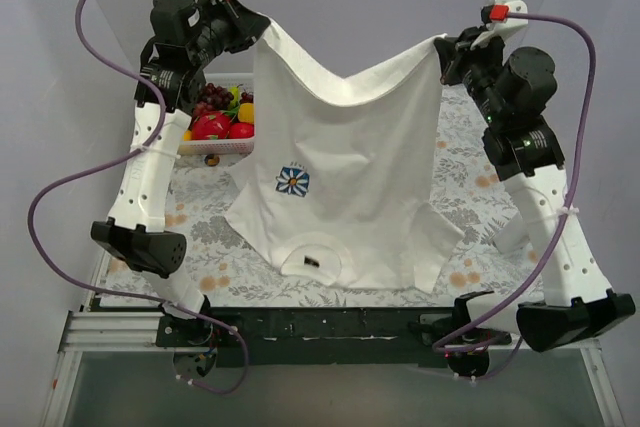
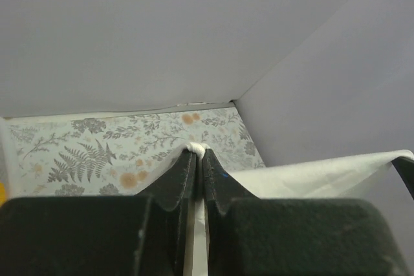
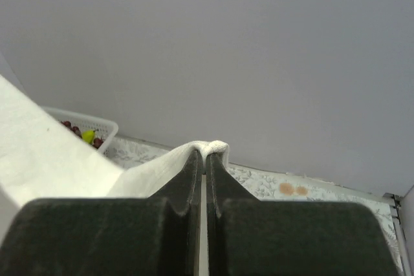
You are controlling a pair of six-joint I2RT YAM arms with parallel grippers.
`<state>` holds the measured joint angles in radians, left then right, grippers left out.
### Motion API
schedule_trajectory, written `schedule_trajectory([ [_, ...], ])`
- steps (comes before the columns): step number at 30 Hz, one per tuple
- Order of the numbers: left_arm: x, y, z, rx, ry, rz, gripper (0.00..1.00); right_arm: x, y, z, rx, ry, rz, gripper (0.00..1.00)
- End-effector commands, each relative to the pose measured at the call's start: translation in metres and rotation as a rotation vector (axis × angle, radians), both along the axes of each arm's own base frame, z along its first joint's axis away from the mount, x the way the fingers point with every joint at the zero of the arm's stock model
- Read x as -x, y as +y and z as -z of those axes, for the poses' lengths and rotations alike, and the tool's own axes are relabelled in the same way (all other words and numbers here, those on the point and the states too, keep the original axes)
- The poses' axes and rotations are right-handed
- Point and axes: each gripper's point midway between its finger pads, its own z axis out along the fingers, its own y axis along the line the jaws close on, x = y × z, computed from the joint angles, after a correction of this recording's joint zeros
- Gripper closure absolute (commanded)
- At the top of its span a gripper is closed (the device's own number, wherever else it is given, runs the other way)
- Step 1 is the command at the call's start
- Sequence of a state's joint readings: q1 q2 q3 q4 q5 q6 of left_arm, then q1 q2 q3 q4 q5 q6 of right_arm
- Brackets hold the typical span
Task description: Pin the brooch onto the clothing
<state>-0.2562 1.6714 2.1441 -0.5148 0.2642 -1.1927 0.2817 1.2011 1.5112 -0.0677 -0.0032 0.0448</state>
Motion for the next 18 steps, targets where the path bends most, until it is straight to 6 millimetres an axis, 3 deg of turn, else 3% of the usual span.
schedule_trajectory([
  [1, 0.039, 0.024, -0.096, 0.074, -0.233, -0.070, 1.00, 0.052, -0.018, -0.127, -0.090, -0.291, 0.014, 0.99],
  [4, 0.068, 0.031, -0.130, 0.102, -0.324, -0.066, 1.00, 0.085, -0.019, -0.160, -0.129, -0.378, -0.037, 0.99],
  [5, 0.075, 0.032, -0.136, 0.108, -0.341, -0.064, 1.00, 0.104, -0.022, -0.175, -0.146, -0.436, -0.050, 0.99],
  [8, 0.100, 0.041, -0.154, 0.122, -0.392, -0.075, 1.00, 0.141, -0.030, -0.193, -0.173, -0.514, -0.070, 0.99],
  [10, 0.112, 0.042, -0.160, 0.126, -0.414, -0.069, 1.00, 0.154, -0.031, -0.194, -0.173, -0.534, -0.082, 0.99],
  [11, 0.124, 0.045, -0.166, 0.131, -0.435, -0.066, 1.00, 0.171, -0.032, -0.196, -0.164, -0.564, -0.100, 0.99],
  [13, 0.134, 0.043, -0.167, 0.127, -0.441, -0.040, 1.00, 0.179, -0.032, -0.190, -0.163, -0.572, -0.111, 0.99],
  [17, 0.154, 0.041, -0.165, 0.131, -0.441, 0.001, 1.00, 0.214, -0.039, -0.187, -0.147, -0.605, -0.122, 0.99],
  [18, 0.168, 0.042, -0.170, 0.140, -0.457, 0.015, 1.00, 0.219, -0.041, -0.187, -0.143, -0.608, -0.121, 0.99],
])
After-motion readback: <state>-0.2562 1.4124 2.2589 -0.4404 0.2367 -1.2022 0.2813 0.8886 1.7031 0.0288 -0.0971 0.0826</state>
